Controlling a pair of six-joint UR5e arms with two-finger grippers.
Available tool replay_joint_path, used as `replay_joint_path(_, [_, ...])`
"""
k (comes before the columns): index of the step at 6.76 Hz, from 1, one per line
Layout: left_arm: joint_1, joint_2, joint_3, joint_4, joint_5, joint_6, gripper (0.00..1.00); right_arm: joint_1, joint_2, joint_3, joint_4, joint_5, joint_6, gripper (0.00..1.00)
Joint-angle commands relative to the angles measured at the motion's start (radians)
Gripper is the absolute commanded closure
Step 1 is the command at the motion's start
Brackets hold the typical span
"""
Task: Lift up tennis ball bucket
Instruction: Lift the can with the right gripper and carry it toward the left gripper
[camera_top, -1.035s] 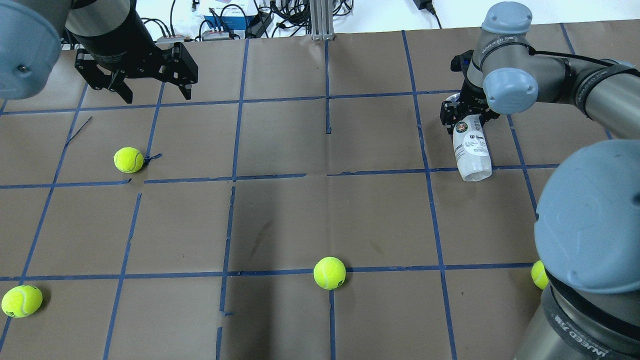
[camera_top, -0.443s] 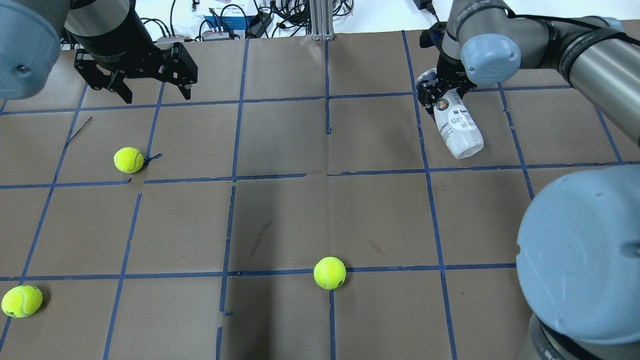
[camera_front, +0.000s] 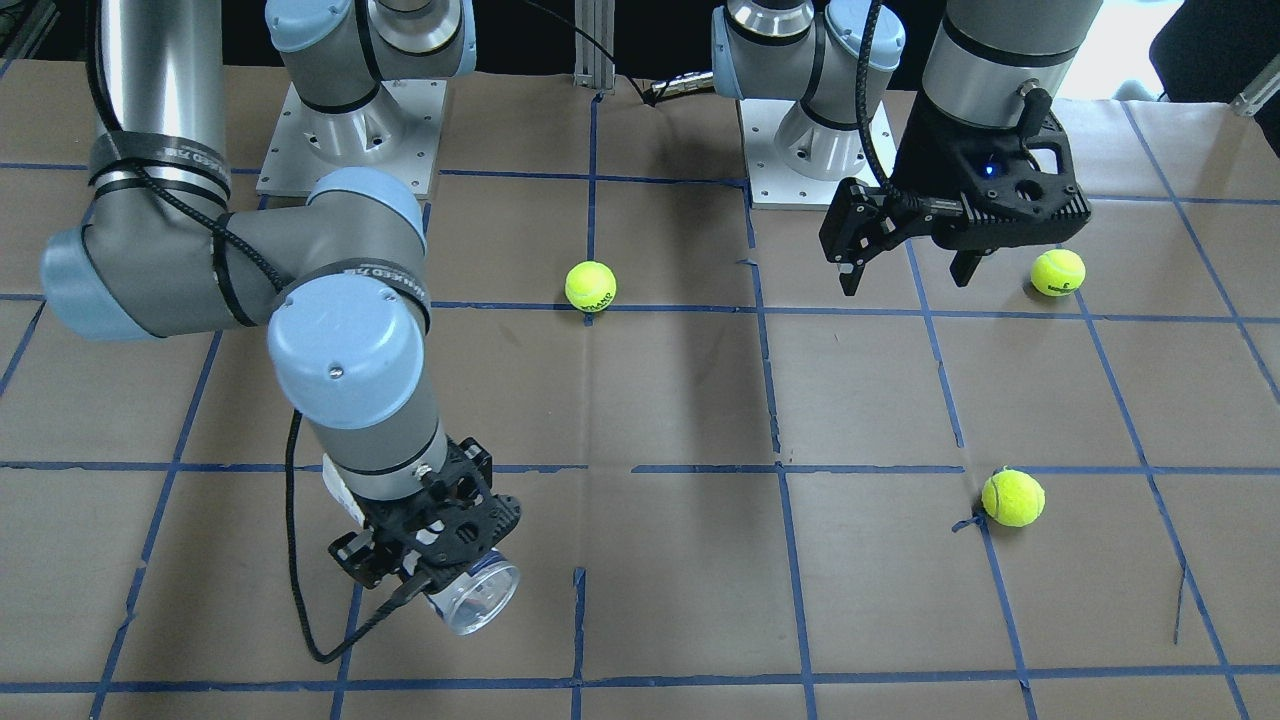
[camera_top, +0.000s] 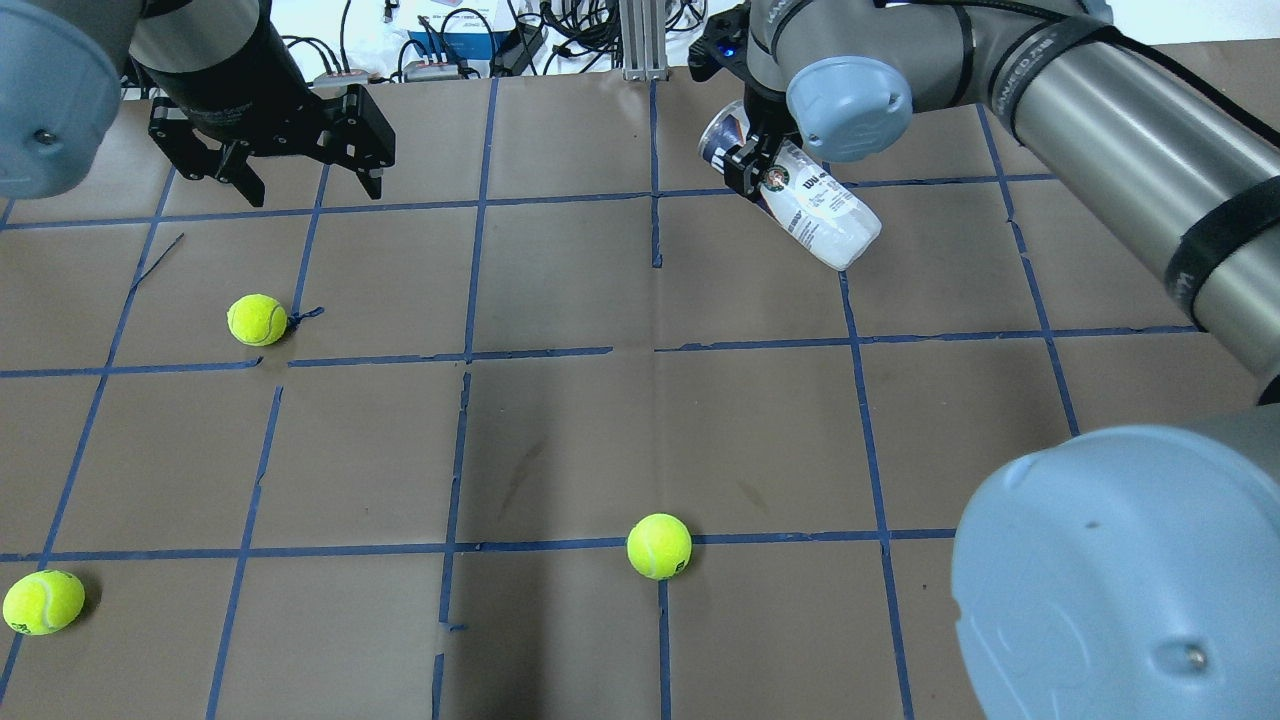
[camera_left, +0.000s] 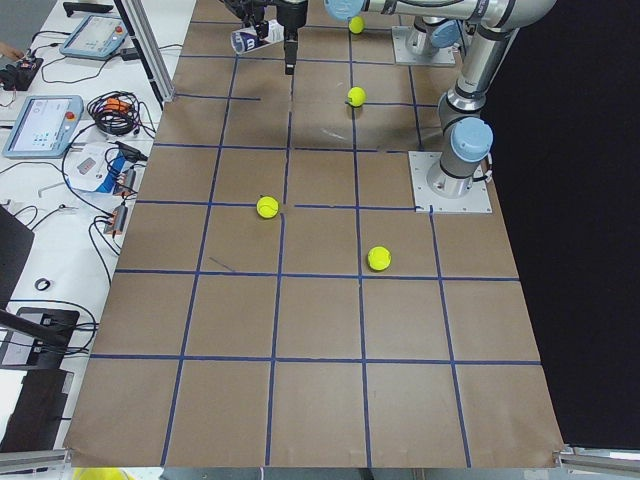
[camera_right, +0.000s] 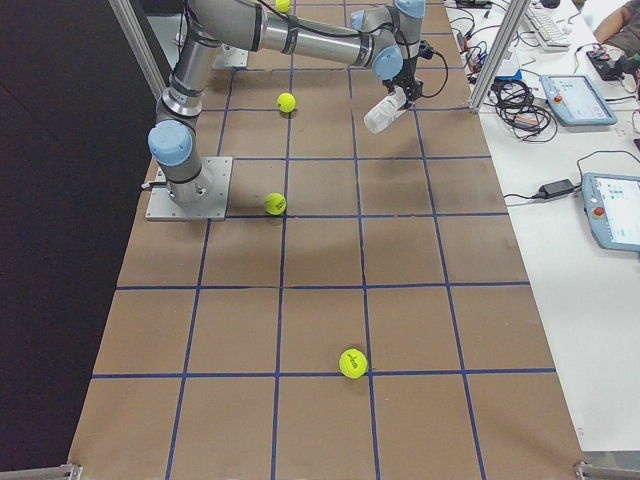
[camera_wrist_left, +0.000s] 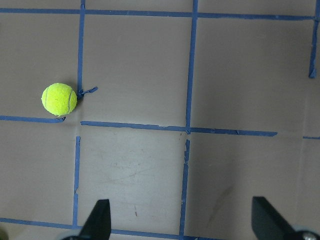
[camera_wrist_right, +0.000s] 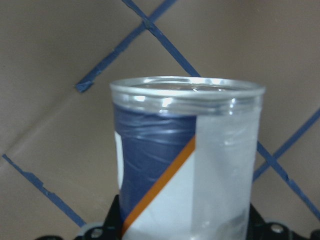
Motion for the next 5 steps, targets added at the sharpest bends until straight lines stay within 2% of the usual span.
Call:
replay_joint_path(1, [0.0, 0.0, 0.0, 0.002, 0.0, 0.0, 0.0, 0.099, 0.035, -0.009, -0.085, 0.001, -0.241, 0.27])
replay_joint_path(3, [0.003, 0.0, 0.0, 0.0, 0.003, 0.047, 0.0, 0.151, 0.099, -0.014, -0.184, 0.003, -0.411, 0.28])
replay_joint_path(5, [0.005, 0.0, 0.0, 0.0, 0.005, 0.051, 0.0, 0.187, 0.14, -0.017, -0.199, 0.0, -0.482, 0.27])
